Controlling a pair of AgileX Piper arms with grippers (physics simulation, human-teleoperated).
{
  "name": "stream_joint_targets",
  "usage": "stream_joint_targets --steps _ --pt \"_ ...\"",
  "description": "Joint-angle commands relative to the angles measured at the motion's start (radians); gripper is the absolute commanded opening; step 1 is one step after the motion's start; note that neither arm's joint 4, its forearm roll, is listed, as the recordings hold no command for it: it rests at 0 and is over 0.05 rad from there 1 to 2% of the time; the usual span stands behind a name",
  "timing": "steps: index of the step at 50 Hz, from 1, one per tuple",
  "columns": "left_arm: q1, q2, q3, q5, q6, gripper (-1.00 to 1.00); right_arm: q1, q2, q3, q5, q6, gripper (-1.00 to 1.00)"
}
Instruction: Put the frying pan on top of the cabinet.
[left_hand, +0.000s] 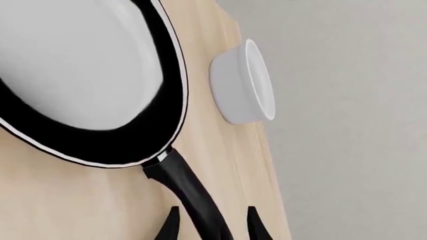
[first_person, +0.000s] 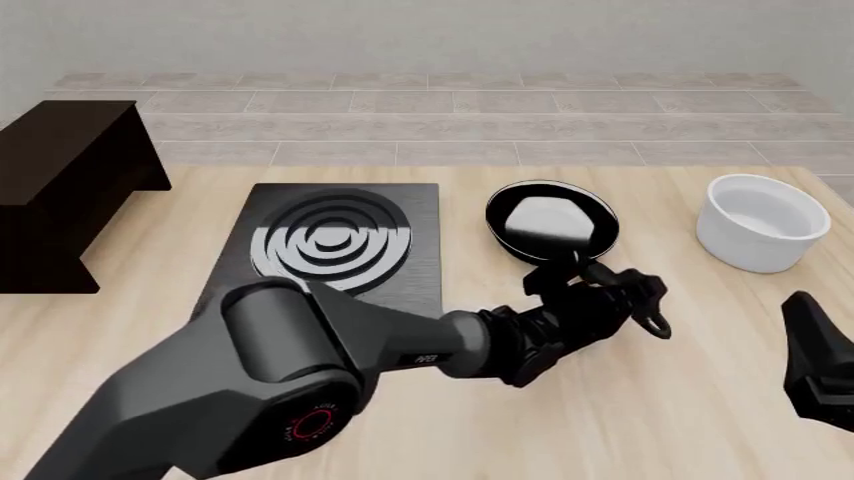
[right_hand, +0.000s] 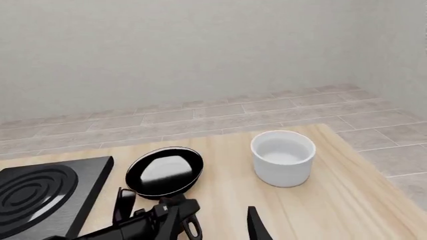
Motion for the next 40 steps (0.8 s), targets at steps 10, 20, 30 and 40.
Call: stream_joint_targets --steps 10,20,30,40 --pt "0.005 0.071 -0.043 0.018 -0.103 1.0 0.002 0.019 0.0 -0.018 0.0 1.0" --pt "0.01 0.089 -0.068 0.024 -0.112 1.0 -0.002 0.008 0.0 -0.007 0.0 1.0" --pt "0.017 0.112 -0.101 0.038 -0.111 1.0 -0.002 0.004 -0.001 -0.001 0.003 1.0" --pt "0.018 0.128 -0.124 0.045 -0.112 1.0 -0.004 0.008 -0.001 -0.002 0.005 1.0"
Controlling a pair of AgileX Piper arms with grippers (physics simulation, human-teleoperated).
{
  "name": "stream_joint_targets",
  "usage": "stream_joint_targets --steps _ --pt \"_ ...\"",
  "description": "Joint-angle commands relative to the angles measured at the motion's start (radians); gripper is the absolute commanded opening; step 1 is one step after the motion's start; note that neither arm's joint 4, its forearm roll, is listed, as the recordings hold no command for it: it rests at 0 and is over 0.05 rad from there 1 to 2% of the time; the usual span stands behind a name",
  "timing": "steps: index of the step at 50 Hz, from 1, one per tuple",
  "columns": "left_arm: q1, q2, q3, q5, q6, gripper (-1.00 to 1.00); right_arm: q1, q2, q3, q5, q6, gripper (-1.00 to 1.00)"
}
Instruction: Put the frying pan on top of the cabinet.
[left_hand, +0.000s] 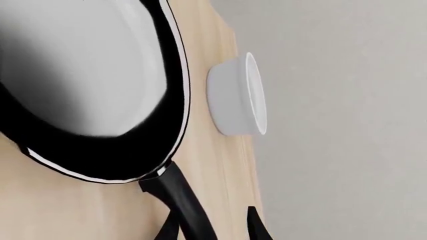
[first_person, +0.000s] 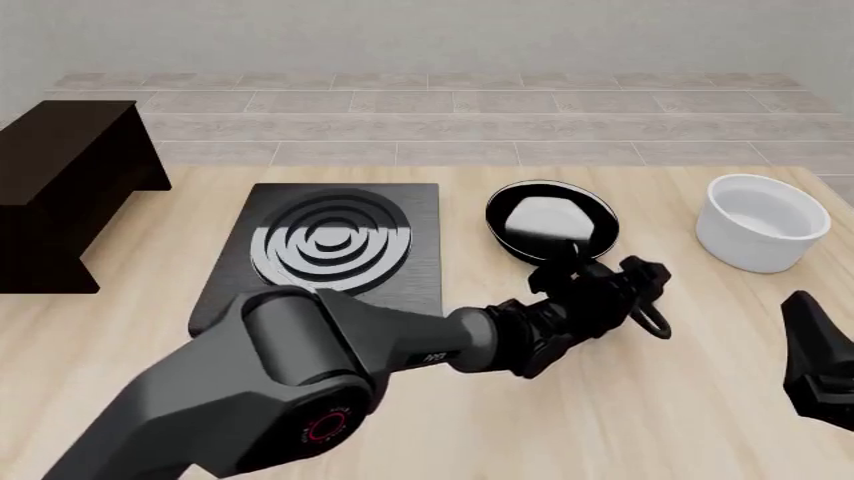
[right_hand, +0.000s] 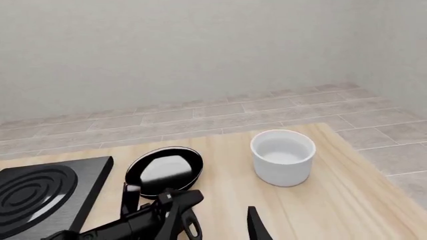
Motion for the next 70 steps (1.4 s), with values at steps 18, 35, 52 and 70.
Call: stream_joint_targets --steps 18,35,52,70 --pt "0.015 0.054 0.034 -0.023 -0.009 -1.0 0.002 0.021 0.001 -0.019 -0.001 1.0" --pt "0.035 -0.059 0.16 -0.092 0.021 -1.0 0.009 0.013 0.001 -0.014 -0.01 1.0" --pt "0.067 -0.266 0.315 -0.146 0.065 -1.0 0.012 -0.025 0.001 0.019 -0.013 1.0" --pt "0.122 -0.467 0.436 -0.173 0.098 -1.0 0.02 -0.049 0.001 0.04 -0.019 1.0"
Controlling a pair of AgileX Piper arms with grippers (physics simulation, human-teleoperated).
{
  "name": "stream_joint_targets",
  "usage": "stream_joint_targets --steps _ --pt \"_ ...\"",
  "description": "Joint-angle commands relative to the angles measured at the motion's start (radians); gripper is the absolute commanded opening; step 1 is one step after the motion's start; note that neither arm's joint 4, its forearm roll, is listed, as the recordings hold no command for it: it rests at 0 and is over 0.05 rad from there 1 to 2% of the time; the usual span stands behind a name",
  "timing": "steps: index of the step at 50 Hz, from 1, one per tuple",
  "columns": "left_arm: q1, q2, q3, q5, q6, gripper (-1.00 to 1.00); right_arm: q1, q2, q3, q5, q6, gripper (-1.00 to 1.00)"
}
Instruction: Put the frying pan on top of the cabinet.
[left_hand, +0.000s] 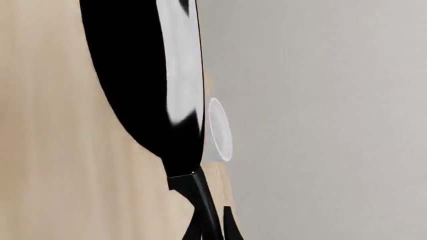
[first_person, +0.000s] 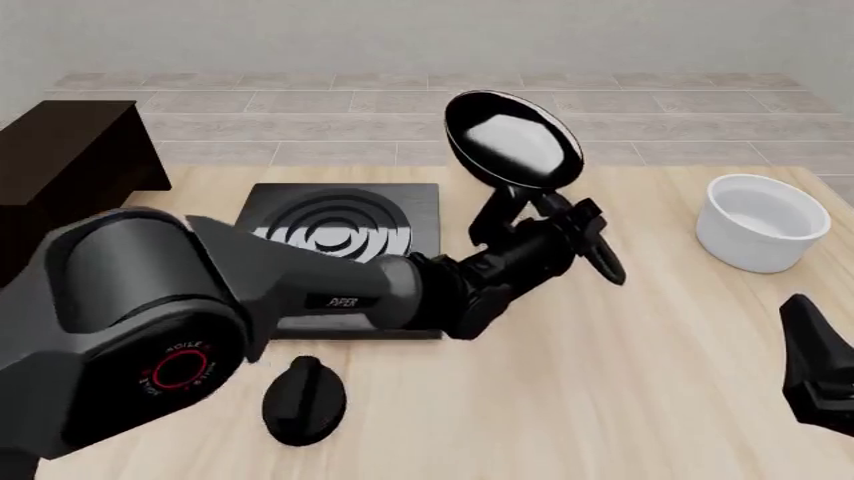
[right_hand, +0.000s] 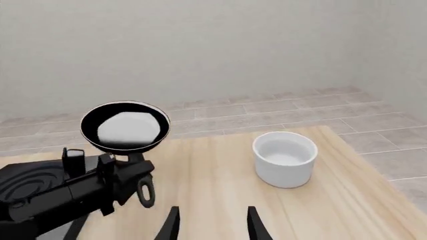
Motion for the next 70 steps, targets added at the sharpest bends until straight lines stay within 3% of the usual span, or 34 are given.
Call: stream_joint_targets --steps 1,13,26,29,33,40,49,53,55,70 --pt "0.036 -0.137 0.058 -0.03 0.025 -1.0 0.004 -0.015 0.0 0.014 -0.003 1.0" --pt "0.119 -0.255 0.132 -0.081 0.035 -1.0 0.007 -0.029 -0.001 0.028 -0.005 1.0" --pt "0.288 -0.378 0.203 -0.096 0.042 -1.0 0.01 -0.041 0.0 0.039 -0.009 1.0" --pt "0.351 -0.424 0.214 -0.068 0.104 -1.0 0.01 -0.046 0.0 0.043 -0.009 1.0" --pt "0.37 -0.447 0.236 -0.078 0.112 -1.0 0.011 -0.048 0.0 0.046 -0.009 1.0" --pt "0.444 -0.471 0.285 -0.11 0.06 -1.0 0.014 -0.047 0.0 0.047 -0.011 1.0" --pt "0.5 -0.508 0.311 -0.112 0.059 -1.0 0.017 -0.031 0.0 0.034 -0.017 1.0" --pt "0.52 -0.498 0.33 -0.132 0.001 -1.0 0.018 -0.035 0.0 0.038 -0.018 1.0" --pt "0.532 -0.522 0.335 -0.128 0.029 -1.0 0.018 -0.032 0.0 0.035 -0.019 1.0" --pt "0.636 -0.562 0.386 -0.13 -0.026 -1.0 0.021 -0.024 0.0 0.028 -0.021 1.0"
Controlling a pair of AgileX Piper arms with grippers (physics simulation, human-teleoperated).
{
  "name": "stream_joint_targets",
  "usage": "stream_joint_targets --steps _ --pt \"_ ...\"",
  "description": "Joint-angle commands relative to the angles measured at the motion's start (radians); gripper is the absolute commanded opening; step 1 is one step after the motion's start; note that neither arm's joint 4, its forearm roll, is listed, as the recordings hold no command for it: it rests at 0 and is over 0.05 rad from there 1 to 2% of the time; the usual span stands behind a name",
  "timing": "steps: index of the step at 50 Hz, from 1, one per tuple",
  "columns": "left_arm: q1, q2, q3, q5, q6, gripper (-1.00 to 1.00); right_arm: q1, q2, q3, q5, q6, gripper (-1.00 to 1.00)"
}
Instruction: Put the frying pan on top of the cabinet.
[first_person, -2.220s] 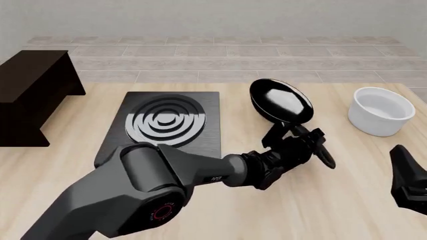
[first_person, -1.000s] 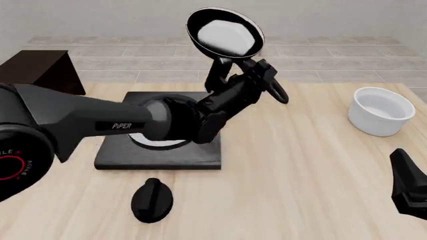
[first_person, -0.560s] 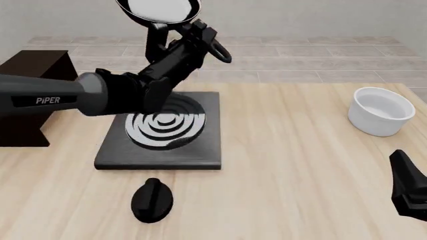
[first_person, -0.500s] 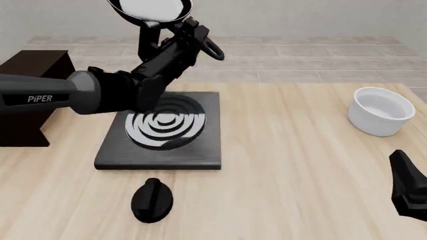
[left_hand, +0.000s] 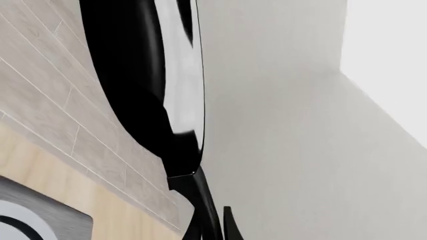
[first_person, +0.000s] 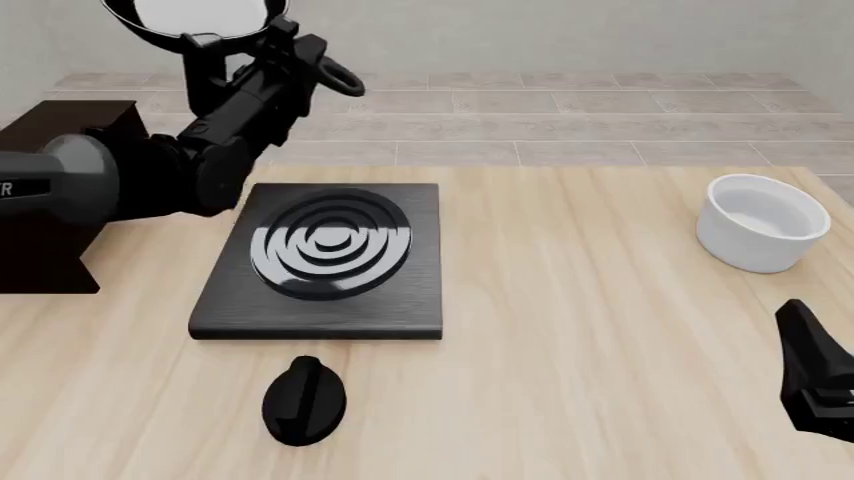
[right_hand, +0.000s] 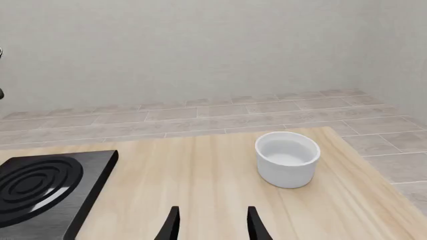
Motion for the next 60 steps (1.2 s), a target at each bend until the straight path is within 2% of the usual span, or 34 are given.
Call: stream_joint_targets --steps 1,10,12,28,29,30,31,60 --pt "0.077 -0.054 0.023 -0.018 -0.026 -1.0 0.002 0.008 0.0 -0.006 -0.002 1.0" --pt "0.133 -0.089 0.058 -0.016 -0.051 -1.0 0.003 0.007 0.0 -0.006 -0.003 1.0" --pt "0.183 -0.116 0.088 -0.019 -0.055 -1.0 0.003 0.011 0.0 -0.01 -0.003 1.0" --pt "0.258 -0.175 0.148 0.001 -0.094 -1.0 0.005 0.01 0.0 -0.009 -0.004 1.0" --pt "0.263 -0.188 0.152 -0.004 -0.084 -1.0 0.006 0.01 0.0 -0.009 -0.004 1.0" --pt "0.256 -0.225 0.136 0.008 -0.006 -1.0 0.006 0.009 0.0 -0.008 -0.004 1.0" --pt "0.28 -0.205 0.158 0.009 -0.069 -1.0 0.006 0.008 0.0 -0.007 -0.004 1.0" --pt "0.342 -0.26 0.226 0.029 -0.132 -1.0 0.007 0.017 0.0 -0.015 -0.005 1.0"
